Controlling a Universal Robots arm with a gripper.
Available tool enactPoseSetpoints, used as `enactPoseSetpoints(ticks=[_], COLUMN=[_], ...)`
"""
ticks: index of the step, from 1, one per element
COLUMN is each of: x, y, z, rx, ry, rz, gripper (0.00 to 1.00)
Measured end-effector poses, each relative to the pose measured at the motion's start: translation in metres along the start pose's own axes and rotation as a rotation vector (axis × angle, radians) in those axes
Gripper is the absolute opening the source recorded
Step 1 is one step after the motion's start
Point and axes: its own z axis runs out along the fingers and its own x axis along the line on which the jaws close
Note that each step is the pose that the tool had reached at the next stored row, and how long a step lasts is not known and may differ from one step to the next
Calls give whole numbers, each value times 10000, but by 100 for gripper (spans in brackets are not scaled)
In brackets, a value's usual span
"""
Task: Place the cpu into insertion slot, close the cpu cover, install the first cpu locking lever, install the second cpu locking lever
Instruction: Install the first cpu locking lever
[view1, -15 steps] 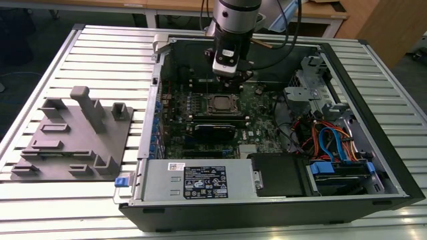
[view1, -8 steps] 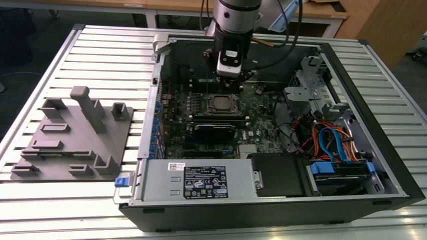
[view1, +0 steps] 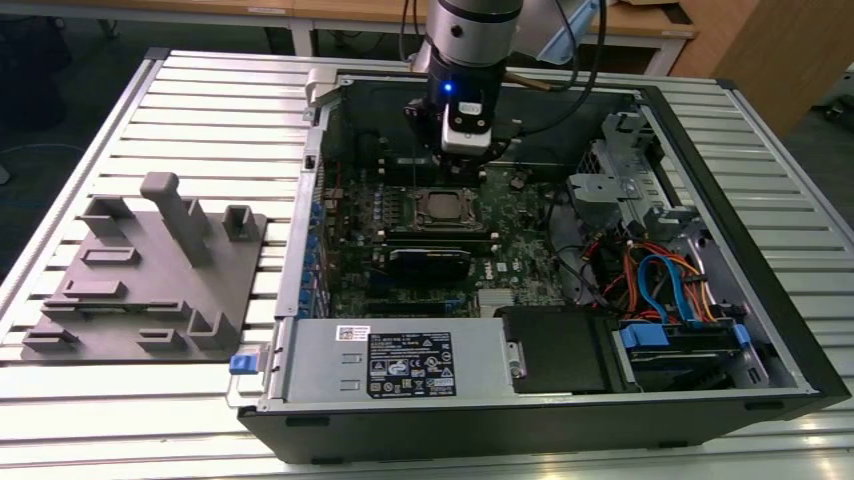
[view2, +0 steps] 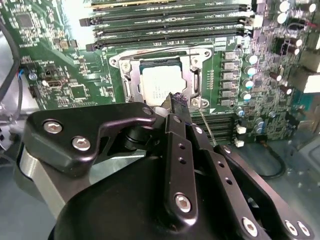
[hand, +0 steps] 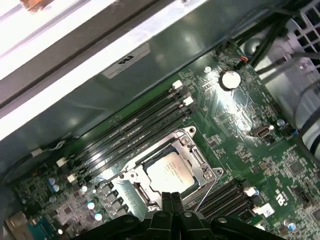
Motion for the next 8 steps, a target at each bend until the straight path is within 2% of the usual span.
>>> enactPoseSetpoints(ticks=[8], x=[0], y=[0], z=[0], rx=[26], ry=[2], rz=[-1153], gripper=[10])
